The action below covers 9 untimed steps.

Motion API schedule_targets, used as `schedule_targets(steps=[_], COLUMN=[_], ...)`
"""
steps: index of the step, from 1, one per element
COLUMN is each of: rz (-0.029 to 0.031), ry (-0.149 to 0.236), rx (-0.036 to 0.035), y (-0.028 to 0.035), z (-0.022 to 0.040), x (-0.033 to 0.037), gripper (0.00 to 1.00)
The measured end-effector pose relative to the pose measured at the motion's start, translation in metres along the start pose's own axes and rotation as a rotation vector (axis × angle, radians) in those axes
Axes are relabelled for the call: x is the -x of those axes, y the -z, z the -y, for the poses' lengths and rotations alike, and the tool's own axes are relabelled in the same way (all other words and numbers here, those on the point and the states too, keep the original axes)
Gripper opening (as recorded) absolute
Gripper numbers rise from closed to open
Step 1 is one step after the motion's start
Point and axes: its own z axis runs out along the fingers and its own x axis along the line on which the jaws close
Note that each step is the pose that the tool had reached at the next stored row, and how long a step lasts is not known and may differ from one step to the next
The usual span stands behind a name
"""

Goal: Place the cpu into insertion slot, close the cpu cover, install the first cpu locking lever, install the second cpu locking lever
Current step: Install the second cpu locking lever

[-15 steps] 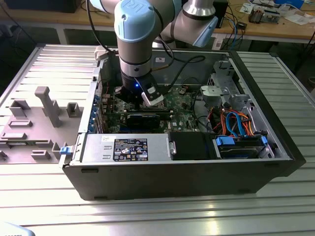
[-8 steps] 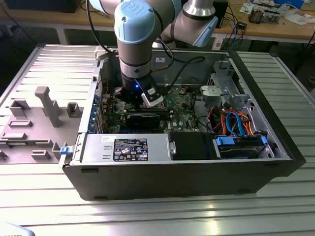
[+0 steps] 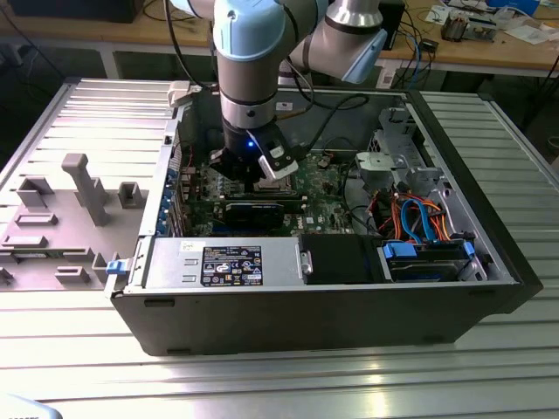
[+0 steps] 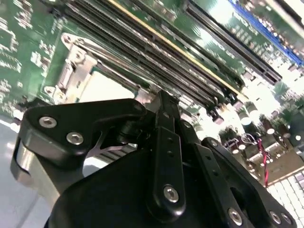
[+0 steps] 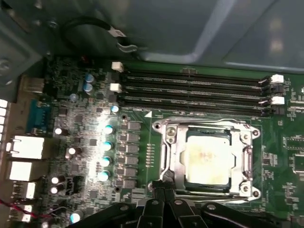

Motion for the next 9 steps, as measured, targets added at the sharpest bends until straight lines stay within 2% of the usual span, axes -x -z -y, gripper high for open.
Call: schedule_targets(steps=[3, 5, 9], rz=[-0.0039, -0.0059, -0.0084], ry=[0.000, 0.000, 0.000], rx=[-0.0221, -0.0334, -0.0558], y=[-0.0006, -0.0013, -0.0031], z=[-0.0040, -0.0085, -0.0223], x=[0.0081, 0.0129, 0.0192], gripper=[0.11, 0.11, 0.11])
